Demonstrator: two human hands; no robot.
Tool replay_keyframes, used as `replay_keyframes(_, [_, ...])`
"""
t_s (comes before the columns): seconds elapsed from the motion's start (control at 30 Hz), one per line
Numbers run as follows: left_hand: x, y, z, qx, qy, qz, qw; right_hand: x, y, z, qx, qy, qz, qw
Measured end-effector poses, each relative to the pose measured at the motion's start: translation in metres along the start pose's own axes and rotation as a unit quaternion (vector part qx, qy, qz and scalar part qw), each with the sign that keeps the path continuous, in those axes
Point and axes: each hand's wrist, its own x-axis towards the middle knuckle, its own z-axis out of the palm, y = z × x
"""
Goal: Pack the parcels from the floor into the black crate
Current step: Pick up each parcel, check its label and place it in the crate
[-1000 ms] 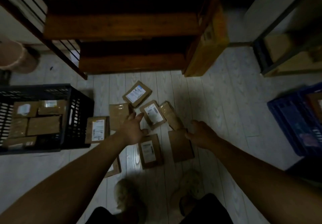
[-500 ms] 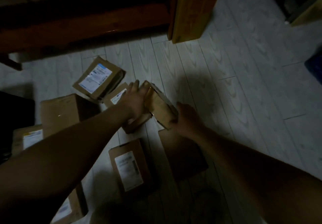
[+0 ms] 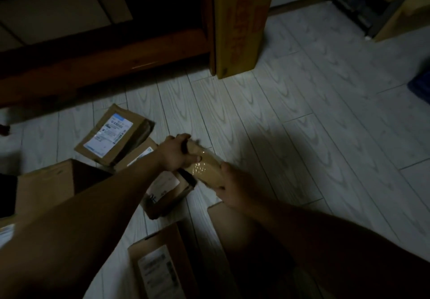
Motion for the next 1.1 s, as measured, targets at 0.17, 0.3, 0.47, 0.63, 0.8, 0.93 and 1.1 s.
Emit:
replay_keyframes(0.17, [-0.017,-0.006,-0.006,-0.313,0.076,-0.018,0.946,0.003,0.021,-0.033,-0.126,0.086,-0.119,0.981])
replay_keyframes(0.3, [-0.031,-0.003,-0.034,-0.504,0.033,-0.062,0.861,0.013,0.017,-0.075,-0.113,0.175,-0.189,0.96])
replay_keyframes(0.47, [-0.048,-0.003,-0.064,-0.609,-0.012,-0.063,0.791,0.025,-0.001,-0.098,-0.112,0.205,-0.23,0.945])
replay_keyframes(0.63, [-0.063,-0.009,-0.075,-0.613,0.103,0.013,0.783,0.037,-0.035,-0.111,0.253,0.199,0.037,0.946])
replay_keyframes(0.8, [-0.086,-0.005,-0.084,-0.603,0.113,0.089,0.784,0.053,-0.059,-0.126,0.503,0.119,0.14,0.845])
replay_keyframes(0.93, [-0.12,0.004,-0.11,-0.586,0.119,0.108,0.794,0.031,-0.088,-0.16,0.421,0.173,0.122,0.882])
replay_keyframes(1.1, [-0.199,0.028,-0.181,-0.579,0.129,0.059,0.803,-0.022,-0.163,-0.238,0.397,0.154,0.132,0.895])
